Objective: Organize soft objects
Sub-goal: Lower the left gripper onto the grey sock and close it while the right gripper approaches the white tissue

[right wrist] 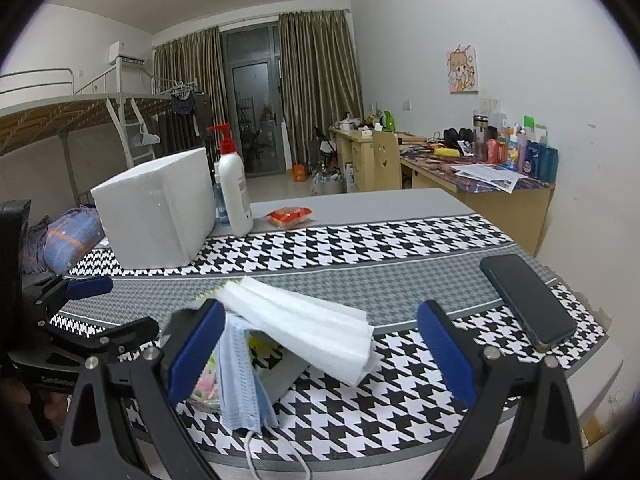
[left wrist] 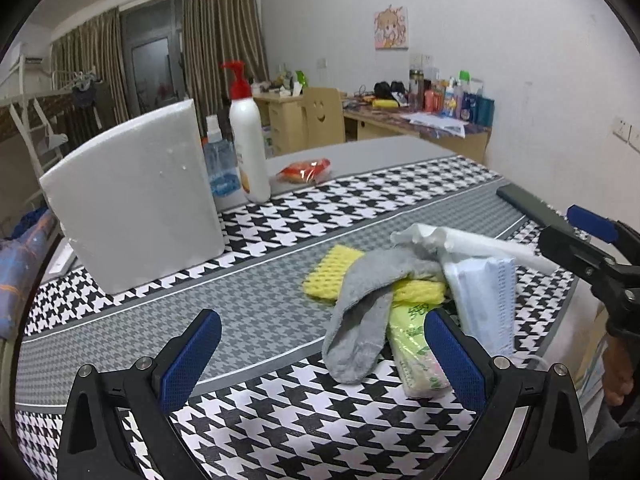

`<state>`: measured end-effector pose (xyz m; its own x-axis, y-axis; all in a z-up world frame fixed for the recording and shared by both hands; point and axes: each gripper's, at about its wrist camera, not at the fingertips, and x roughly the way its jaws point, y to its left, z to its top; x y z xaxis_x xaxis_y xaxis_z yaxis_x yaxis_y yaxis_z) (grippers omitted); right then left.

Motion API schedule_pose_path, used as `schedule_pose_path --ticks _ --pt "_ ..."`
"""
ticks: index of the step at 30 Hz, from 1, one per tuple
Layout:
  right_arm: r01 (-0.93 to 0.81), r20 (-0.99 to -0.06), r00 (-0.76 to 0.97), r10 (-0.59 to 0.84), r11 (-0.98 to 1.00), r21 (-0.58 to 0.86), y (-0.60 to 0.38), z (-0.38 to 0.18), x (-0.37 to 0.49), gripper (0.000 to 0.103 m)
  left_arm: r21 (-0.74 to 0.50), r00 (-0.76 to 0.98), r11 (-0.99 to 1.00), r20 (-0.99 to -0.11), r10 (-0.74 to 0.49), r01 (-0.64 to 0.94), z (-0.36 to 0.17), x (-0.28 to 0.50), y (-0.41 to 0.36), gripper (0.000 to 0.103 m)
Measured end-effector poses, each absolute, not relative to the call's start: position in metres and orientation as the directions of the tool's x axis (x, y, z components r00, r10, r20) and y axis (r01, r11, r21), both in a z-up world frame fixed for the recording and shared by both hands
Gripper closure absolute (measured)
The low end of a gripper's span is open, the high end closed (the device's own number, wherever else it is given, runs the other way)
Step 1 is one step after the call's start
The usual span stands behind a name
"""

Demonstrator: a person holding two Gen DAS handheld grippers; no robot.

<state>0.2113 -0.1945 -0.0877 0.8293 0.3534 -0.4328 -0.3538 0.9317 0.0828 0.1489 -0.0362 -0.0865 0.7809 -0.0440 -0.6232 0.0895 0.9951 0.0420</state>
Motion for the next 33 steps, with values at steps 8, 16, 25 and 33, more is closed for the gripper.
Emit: schedule_pose_path --ticks 8,16,25,33 --pt "-0.36 -0.457 0.815 0.357 0.929 0.084 -0.192 -0.093 0.221 0.004 0.04 0.729 0.993 -0.682 -0.051 0.107 -0.103 0.17 -0.037 0.021" --pt "-0.377 -0.486 0.791 0.372 0.922 0.093 -0.188 -0.097 0.232 0.004 0.012 0.691 0.993 -0.72 -0.073 0.117 -0.114 0.183 -0.041 0.026" --pt "-0.404 -0.509 0.771 0.383 0.912 0.075 -0.184 -0.104 0.238 0.005 -0.061 0.646 0.988 -0.751 -0.139 0.142 -0.121 0.196 -0.04 0.05" --pt "-0.414 -0.514 0.769 0.381 0.909 0.053 -0.184 -0.107 0.241 0.006 -0.074 0.631 0.981 -0.756 -0.173 0.18 -0.125 0.199 -0.044 0.076"
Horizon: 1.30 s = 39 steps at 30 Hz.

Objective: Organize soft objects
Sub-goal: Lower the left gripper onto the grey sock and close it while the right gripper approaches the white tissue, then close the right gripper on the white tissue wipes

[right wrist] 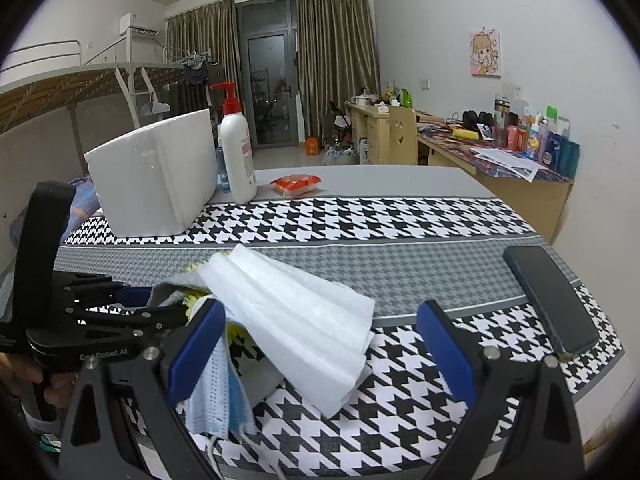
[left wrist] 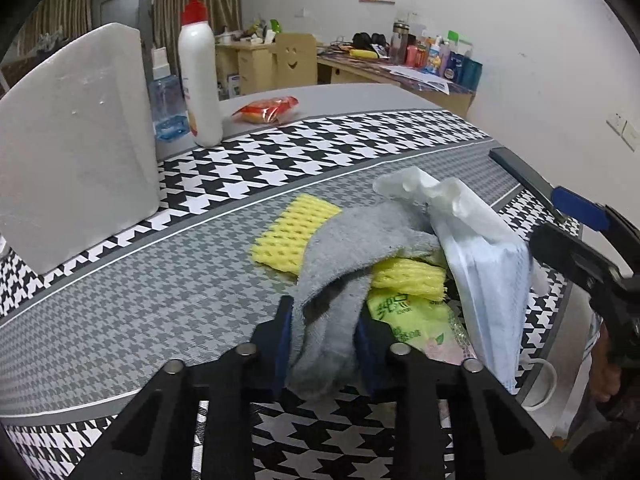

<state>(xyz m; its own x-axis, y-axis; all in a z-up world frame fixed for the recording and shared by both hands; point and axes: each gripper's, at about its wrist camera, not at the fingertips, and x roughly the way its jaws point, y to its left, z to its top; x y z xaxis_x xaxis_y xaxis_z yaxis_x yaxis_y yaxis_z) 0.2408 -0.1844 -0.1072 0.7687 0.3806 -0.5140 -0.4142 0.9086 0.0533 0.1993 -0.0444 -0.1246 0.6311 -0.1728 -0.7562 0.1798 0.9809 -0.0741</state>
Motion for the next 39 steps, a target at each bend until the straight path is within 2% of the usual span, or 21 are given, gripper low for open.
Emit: schedule_pose_path --ticks 2,6,10,14,25,26,30,32,36,39 --pt "-0.427 -0.521 0.756 0.397 0.902 0.069 -0.185 -0.108 0.244 0.014 -0.076 0.63 0.98 -0.757 -0.177 0.183 -0.126 0.2 -0.045 0.081" --pt "-0.442 -0.543 0.727 0.42 0.892 0.098 -0.184 -0.11 0.253 0.028 -0.078 0.625 0.979 -0.759 -0.182 0.19 -0.126 0.199 -0.045 0.083" --pt "-0.476 -0.534 0.698 0.478 0.866 0.154 -0.187 -0.104 0.255 0.028 -0.081 0.623 0.979 -0.76 -0.184 0.189 -0.127 0.2 -0.042 0.084" --pt "-0.489 -0.529 0.702 0.476 0.863 0.127 -0.182 -0.099 0.256 0.028 -0.077 0.625 0.978 -0.758 -0.184 0.195 -0.127 0.198 -0.041 0.084" --pt "-0.489 -0.625 0.631 0.459 0.861 0.138 -0.177 -0.124 0.274 0.028 -0.068 0.623 0.976 -0.76 -0.185 0.207 -0.128 0.198 -0.043 0.085" --pt "-0.487 -0.627 0.63 0.458 0.862 0.14 -0.178 -0.125 0.275 0.032 -0.068 0.624 0.976 -0.76 -0.185 0.207 -0.128 0.198 -0.043 0.085" --pt "-0.486 -0.658 0.599 0.456 0.86 0.153 -0.179 -0.131 0.277 0.058 -0.065 0.626 0.977 -0.759 -0.181 0.204 -0.128 0.198 -0.042 0.085" --pt "-0.481 -0.664 0.598 0.45 0.863 0.152 -0.18 -0.133 0.277 0.063 -0.067 0.625 0.977 -0.759 -0.181 0.202 -0.128 0.198 -0.042 0.085" --pt "-0.48 -0.673 0.594 0.441 0.865 0.144 -0.182 -0.136 0.276 0.086 -0.064 0.627 0.978 -0.759 -0.178 0.201 -0.128 0.196 -0.042 0.085" --pt "-0.453 -0.676 0.611 0.412 0.882 0.128 -0.186 -0.136 0.276 0.092 -0.064 0.629 0.978 -0.757 -0.177 0.199 -0.127 0.196 -0.041 0.086"
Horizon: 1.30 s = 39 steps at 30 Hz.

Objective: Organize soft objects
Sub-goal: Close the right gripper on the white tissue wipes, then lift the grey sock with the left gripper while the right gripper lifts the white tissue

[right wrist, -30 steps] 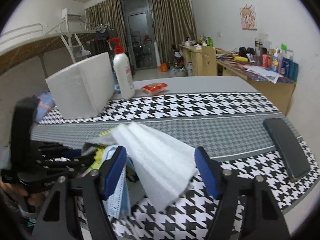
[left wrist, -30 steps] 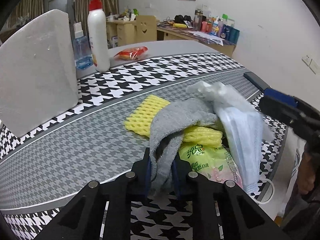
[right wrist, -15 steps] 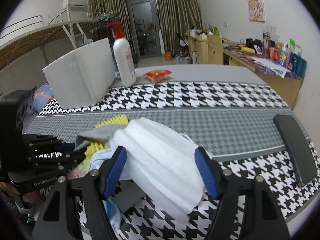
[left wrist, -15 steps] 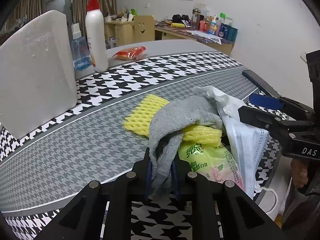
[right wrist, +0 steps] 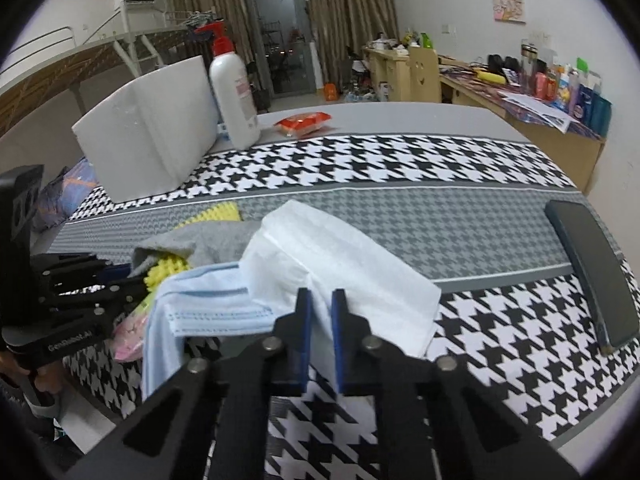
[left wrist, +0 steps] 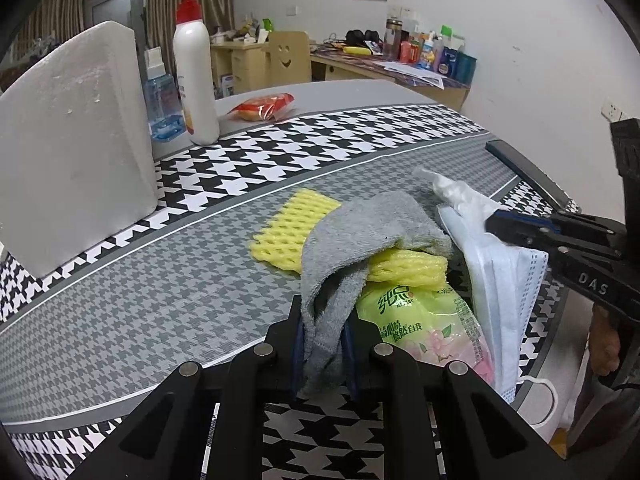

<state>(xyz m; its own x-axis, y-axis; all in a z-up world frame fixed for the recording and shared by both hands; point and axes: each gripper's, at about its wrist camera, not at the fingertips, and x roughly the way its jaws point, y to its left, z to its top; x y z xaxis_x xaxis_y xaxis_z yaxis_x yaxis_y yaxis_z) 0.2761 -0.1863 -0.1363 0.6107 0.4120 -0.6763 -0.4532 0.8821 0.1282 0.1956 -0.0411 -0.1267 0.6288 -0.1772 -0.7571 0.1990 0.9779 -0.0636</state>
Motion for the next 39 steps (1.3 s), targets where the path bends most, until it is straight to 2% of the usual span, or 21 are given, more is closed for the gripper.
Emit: schedule_pose_path --ticks 11,13,14,15,16,25,26,27,30,32,35,39 --pt "-0.415 -0.641 0.687 0.342 0.909 0.04 -0.211 -0.122 0.261 0.091 -0.075 0.663 0.981 -0.728 -0.176 0.179 -0.11 0.184 -0.031 0.089" --pt "-0.421 -0.647 0.683 0.338 0.907 0.029 -0.211 -0.123 0.26 0.065 -0.078 0.672 0.981 -0.719 -0.178 0.176 -0.105 0.18 -0.028 0.089" --pt "-0.419 -0.643 0.69 0.332 0.908 0.019 -0.211 -0.123 0.257 0.041 -0.075 0.675 0.982 -0.716 -0.175 0.175 -0.103 0.178 -0.028 0.089" --pt "-0.419 -0.629 0.704 0.328 0.908 0.005 -0.212 -0.123 0.254 0.029 -0.073 0.678 0.982 -0.714 -0.173 0.174 -0.102 0.177 -0.028 0.089" --pt "-0.424 -0.622 0.71 0.33 0.906 -0.003 -0.211 -0.122 0.253 0.029 -0.077 0.681 0.982 -0.711 -0.176 0.173 -0.1 0.175 -0.027 0.089" --pt "-0.415 -0.681 0.674 0.287 0.909 -0.028 -0.211 -0.143 0.263 0.029 -0.083 0.706 0.978 -0.681 -0.194 0.19 -0.083 0.161 -0.026 0.089" --pt "-0.415 -0.686 0.668 0.288 0.909 -0.023 -0.211 -0.144 0.263 0.033 -0.082 0.709 0.978 -0.678 -0.194 0.19 -0.082 0.16 -0.026 0.089" --pt "-0.417 -0.692 0.66 0.292 0.909 -0.014 -0.212 -0.146 0.263 0.047 -0.082 0.711 0.978 -0.676 -0.195 0.19 -0.081 0.159 -0.026 0.089" --pt "-0.413 -0.706 0.644 0.296 0.911 0.005 -0.215 -0.147 0.262 0.07 -0.079 0.716 0.978 -0.671 -0.195 0.192 -0.078 0.157 -0.028 0.089" --pt "-0.412 -0.707 0.641 0.299 0.911 0.012 -0.216 -0.146 0.261 0.079 -0.079 0.72 0.978 -0.665 -0.196 0.193 -0.075 0.155 -0.028 0.089" --pt "-0.395 -0.701 0.65 0.293 0.919 0.017 -0.219 -0.143 0.259 0.086 -0.077 0.729 0.978 -0.656 -0.197 0.195 -0.07 0.153 -0.027 0.089" --pt "-0.374 -0.682 0.67 0.293 0.927 0.031 -0.224 -0.133 0.254 0.086 -0.081 0.738 0.976 -0.643 -0.205 0.2 -0.062 0.15 -0.025 0.089"
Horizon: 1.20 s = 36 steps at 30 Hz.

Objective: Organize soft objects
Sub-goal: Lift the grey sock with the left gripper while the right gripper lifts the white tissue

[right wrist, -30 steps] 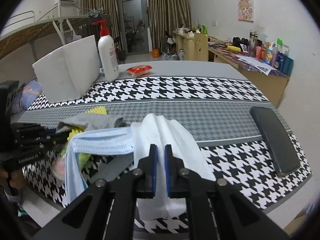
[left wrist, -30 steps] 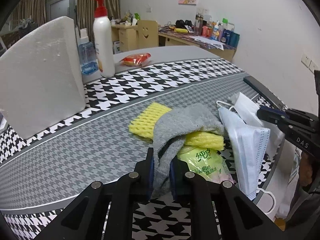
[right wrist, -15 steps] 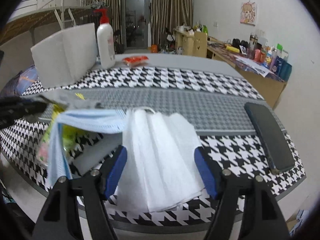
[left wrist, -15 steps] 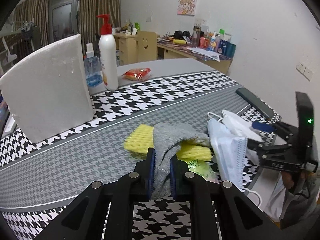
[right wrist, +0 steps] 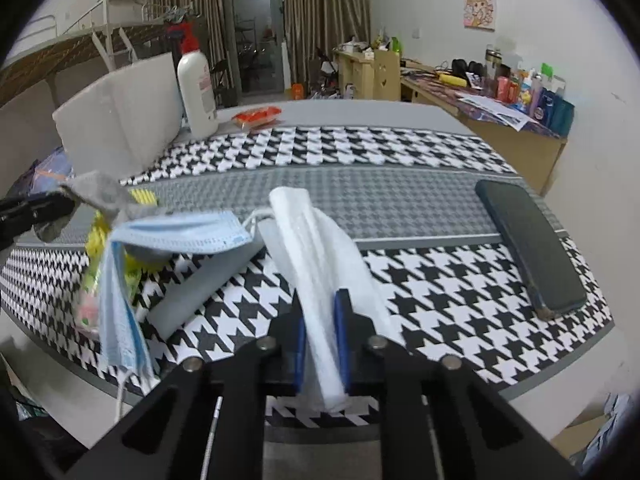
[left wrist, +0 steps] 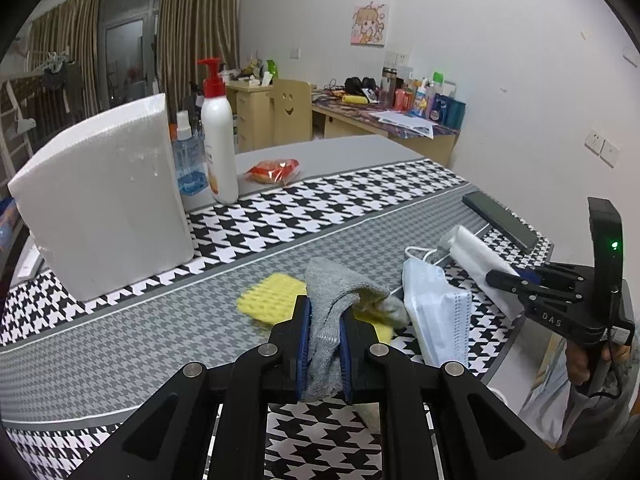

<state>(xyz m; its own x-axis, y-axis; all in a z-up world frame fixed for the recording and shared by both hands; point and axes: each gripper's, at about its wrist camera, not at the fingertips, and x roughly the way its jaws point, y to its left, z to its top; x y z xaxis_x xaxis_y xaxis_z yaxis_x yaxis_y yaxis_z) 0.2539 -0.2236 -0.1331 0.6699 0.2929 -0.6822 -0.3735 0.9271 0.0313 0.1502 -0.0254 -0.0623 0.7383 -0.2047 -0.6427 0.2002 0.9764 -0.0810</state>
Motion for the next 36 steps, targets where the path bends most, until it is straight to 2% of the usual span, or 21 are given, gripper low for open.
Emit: schedule_pose_path --ticks 7,10,15,16,17,18,19,20,28,30,32,33,34,36 --pt "-0.371 -0.626 0.707 0.329 0.926 0.068 -0.224 -0.107 0.24 0.088 -0.102 0.76 0.969 -0.604 -0.24 0.225 -0.047 0.142 -0.025 0.09" --pt "-0.389 -0.611 0.71 0.35 0.918 0.074 -0.219 -0.102 0.236 0.095 -0.103 0.764 0.97 -0.601 -0.237 0.219 -0.045 0.141 -0.023 0.092" --pt "-0.369 -0.619 0.725 0.301 0.929 0.019 -0.218 -0.107 0.232 0.094 -0.109 0.762 0.969 -0.6 -0.243 0.223 -0.045 0.137 -0.022 0.092" --pt "-0.371 -0.626 0.72 0.3 0.929 0.019 -0.219 -0.108 0.233 0.09 -0.11 0.763 0.968 -0.598 -0.245 0.225 -0.044 0.136 -0.021 0.092" --pt "-0.371 -0.636 0.713 0.295 0.929 0.014 -0.218 -0.112 0.232 0.074 -0.109 0.766 0.968 -0.593 -0.247 0.227 -0.043 0.135 -0.021 0.092" --pt "-0.374 -0.642 0.71 0.29 0.928 0.005 -0.216 -0.115 0.232 0.046 -0.11 0.769 0.967 -0.588 -0.249 0.229 -0.041 0.133 -0.021 0.092" --pt "-0.37 -0.641 0.715 0.28 0.929 -0.007 -0.215 -0.117 0.231 0.034 -0.11 0.771 0.967 -0.585 -0.251 0.231 -0.039 0.132 -0.021 0.092" --pt "-0.367 -0.635 0.722 0.275 0.93 -0.014 -0.214 -0.119 0.229 0.026 -0.11 0.773 0.966 -0.582 -0.252 0.232 -0.038 0.13 -0.021 0.092" --pt "-0.348 -0.692 0.685 0.23 0.937 -0.033 -0.208 -0.143 0.24 0.026 -0.121 0.79 0.963 -0.552 -0.267 0.241 -0.024 0.124 -0.019 0.093" --pt "-0.347 -0.71 0.668 0.223 0.937 -0.032 -0.208 -0.149 0.244 0.034 -0.121 0.792 0.963 -0.549 -0.266 0.24 -0.023 0.122 -0.019 0.093" --pt "-0.352 -0.71 0.663 0.237 0.936 -0.016 -0.21 -0.149 0.243 0.038 -0.124 0.792 0.963 -0.548 -0.269 0.241 -0.023 0.122 -0.018 0.093" --pt "-0.356 -0.71 0.661 0.244 0.934 -0.011 -0.21 -0.149 0.243 0.046 -0.127 0.791 0.962 -0.547 -0.272 0.243 -0.023 0.122 -0.018 0.093" --pt "-0.356 -0.711 0.661 0.242 0.934 -0.013 -0.21 -0.148 0.242 0.05 -0.13 0.791 0.961 -0.547 -0.274 0.243 -0.022 0.122 -0.018 0.093" --pt "-0.354 -0.715 0.657 0.24 0.935 -0.01 -0.21 -0.146 0.242 0.074 -0.136 0.792 0.961 -0.545 -0.277 0.243 -0.023 0.122 -0.016 0.093"
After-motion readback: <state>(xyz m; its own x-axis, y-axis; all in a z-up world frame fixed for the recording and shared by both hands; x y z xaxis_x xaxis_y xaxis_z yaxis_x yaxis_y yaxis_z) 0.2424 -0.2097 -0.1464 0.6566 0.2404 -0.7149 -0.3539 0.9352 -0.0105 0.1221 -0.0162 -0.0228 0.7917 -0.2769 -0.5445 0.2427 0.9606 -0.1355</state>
